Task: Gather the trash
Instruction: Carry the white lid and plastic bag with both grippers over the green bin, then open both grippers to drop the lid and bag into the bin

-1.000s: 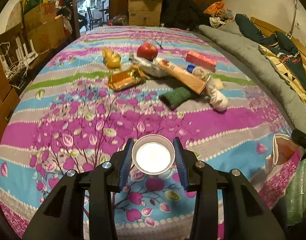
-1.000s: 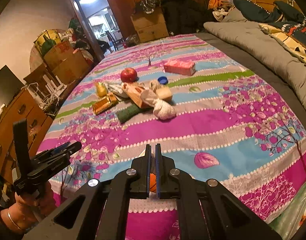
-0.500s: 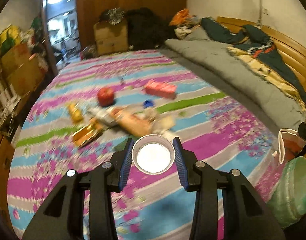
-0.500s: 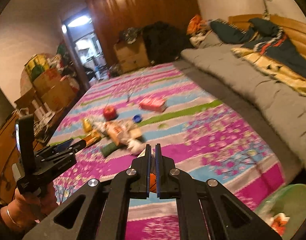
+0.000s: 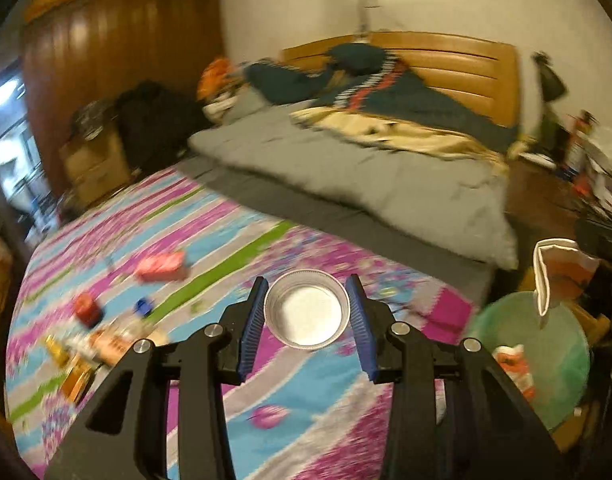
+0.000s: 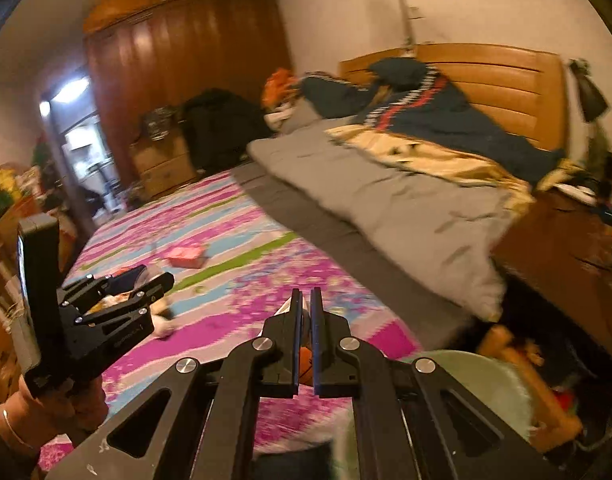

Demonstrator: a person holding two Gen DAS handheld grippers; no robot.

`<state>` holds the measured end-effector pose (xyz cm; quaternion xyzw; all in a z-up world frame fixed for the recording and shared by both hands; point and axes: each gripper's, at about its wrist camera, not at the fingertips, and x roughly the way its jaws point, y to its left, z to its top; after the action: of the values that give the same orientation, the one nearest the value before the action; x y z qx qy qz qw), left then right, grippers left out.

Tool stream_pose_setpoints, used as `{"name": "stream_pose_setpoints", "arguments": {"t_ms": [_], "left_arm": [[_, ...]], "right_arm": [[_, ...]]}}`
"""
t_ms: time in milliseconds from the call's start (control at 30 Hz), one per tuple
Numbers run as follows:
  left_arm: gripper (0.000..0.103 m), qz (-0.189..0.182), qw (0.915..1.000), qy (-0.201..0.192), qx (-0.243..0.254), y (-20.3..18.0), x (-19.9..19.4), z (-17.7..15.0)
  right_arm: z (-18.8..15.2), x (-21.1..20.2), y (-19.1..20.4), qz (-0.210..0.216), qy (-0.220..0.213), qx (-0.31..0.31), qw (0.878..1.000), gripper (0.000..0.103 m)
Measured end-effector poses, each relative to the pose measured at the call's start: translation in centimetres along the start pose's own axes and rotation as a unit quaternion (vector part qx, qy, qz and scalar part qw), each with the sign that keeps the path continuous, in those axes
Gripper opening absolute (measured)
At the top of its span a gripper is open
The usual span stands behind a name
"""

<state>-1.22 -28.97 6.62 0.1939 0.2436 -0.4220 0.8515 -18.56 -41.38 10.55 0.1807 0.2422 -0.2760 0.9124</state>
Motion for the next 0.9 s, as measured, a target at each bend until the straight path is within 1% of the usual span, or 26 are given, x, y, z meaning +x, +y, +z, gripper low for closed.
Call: {"name": "stream_pose_setpoints", "arguments": {"t_ms": [167, 200, 367, 467, 567, 667, 767, 900], "left_arm": [[0.039, -0.043, 0.9978, -0.004, 0.051, -5.8, 0.3, 1.3], [0.039, -0.052, 0.9966, -0.004, 0.065, -7.1, 0.4, 1.4], [0.039, -0.090, 0.9886, 0.005, 0.121, -12.6, 0.9, 1.2], [0.039, -0.117, 0.9832, 0.016, 0.139, -15.1, 1.0, 0.8], [0.039, -0.137, 0.9776, 0.031, 0.157, -16.9, 1.5, 0.3], [0.039, -0.157, 0.9686, 0.053, 0.185, -19.0, 2.1, -0.8], [0.039, -0.169, 0.9628, 0.068, 0.199, -19.9, 2.4, -1.6], [0.039, -0.200, 0.9522, 0.106, 0.205, -20.8, 3.5, -2.6]], "right_arm": [[-1.2, -3.2, -5.7, -0.054, 0.006, 0.023, 0.998, 0.005], [-1.5, -3.9, -7.0, -0.066, 0.009, 0.028, 0.997, 0.005], [-3.0, -6.5, -11.1, -0.109, 0.016, 0.045, 0.993, 0.005], [-3.8, -7.6, -12.7, -0.128, 0.023, 0.049, 0.990, 0.005], [-4.7, -8.4, -14.1, -0.144, 0.033, 0.055, 0.988, 0.005], [-5.5, -8.5, -15.4, -0.152, 0.048, 0.066, 0.985, 0.005], [-6.4, -7.9, -16.3, -0.154, 0.065, 0.077, 0.983, 0.005], [-7.5, -6.9, -16.8, -0.152, 0.089, 0.083, 0.981, 0.005]]}}
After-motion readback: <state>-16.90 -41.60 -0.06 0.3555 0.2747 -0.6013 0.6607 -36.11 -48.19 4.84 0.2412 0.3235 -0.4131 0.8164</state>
